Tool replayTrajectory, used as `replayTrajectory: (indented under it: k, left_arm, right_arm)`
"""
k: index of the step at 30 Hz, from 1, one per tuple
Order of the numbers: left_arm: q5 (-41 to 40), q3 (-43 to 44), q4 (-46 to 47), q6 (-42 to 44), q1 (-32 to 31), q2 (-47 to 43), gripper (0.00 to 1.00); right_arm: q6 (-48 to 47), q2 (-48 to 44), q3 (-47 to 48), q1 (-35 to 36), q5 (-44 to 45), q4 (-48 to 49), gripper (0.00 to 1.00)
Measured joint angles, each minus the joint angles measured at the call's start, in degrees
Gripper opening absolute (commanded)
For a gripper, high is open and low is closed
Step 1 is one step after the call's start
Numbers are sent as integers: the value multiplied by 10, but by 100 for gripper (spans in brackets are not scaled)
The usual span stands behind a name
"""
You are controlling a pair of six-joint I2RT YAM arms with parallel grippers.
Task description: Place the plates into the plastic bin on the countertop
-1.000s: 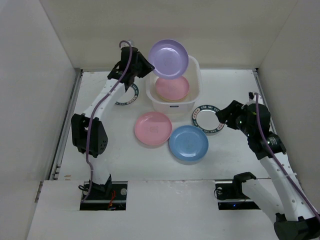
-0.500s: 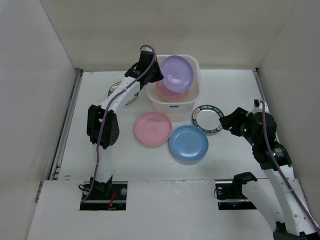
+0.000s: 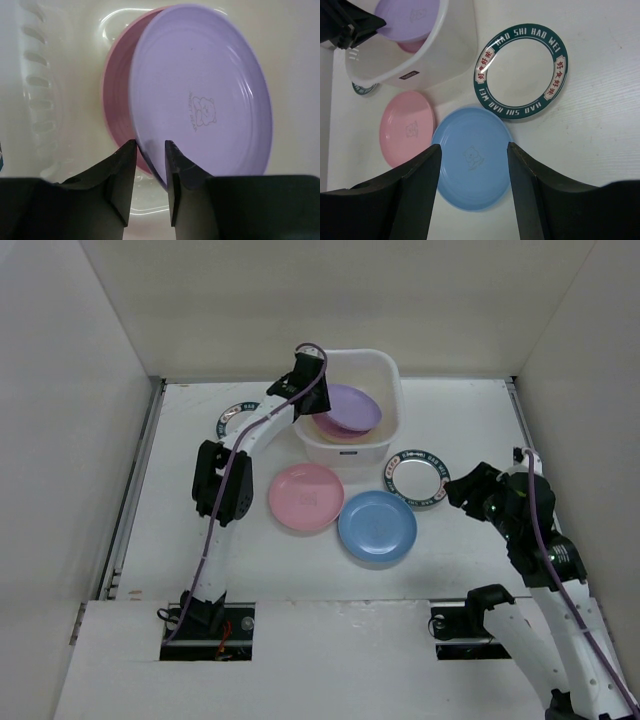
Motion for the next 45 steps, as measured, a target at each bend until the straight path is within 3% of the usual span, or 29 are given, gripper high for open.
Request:
replayTrajectory:
  k: [3, 10, 14, 19, 25, 29, 36, 45]
  left_arm:
    - [-4, 7, 0, 9, 2, 4, 57]
    - [-27, 45, 0, 51, 0, 2, 100]
    - [-40, 60, -3, 71, -4, -21, 100]
    - [-56, 50, -4, 83, -22, -122, 100]
    - [-110, -116, 45, 74, -38, -346, 100]
    - [-132, -258, 68, 40, -19, -436, 100]
    - [-135, -453, 29, -5, 5, -450, 100]
    - [-131, -482, 16, -19, 44, -515, 100]
  right_arm:
    - [4, 3, -1, -1, 7, -4, 61]
    - [11, 45, -1, -18, 15, -5, 61]
    - [22, 89, -1, -35, 12, -4, 61]
    - [44, 157, -17, -68, -11, 16, 61]
    - [84, 254, -54, -116, -55, 70, 60]
    - [111, 302, -81, -129, -81, 117, 60]
    - [147, 360, -111, -132, -113, 186, 60]
    - [198, 435, -135, -142, -136, 261, 56]
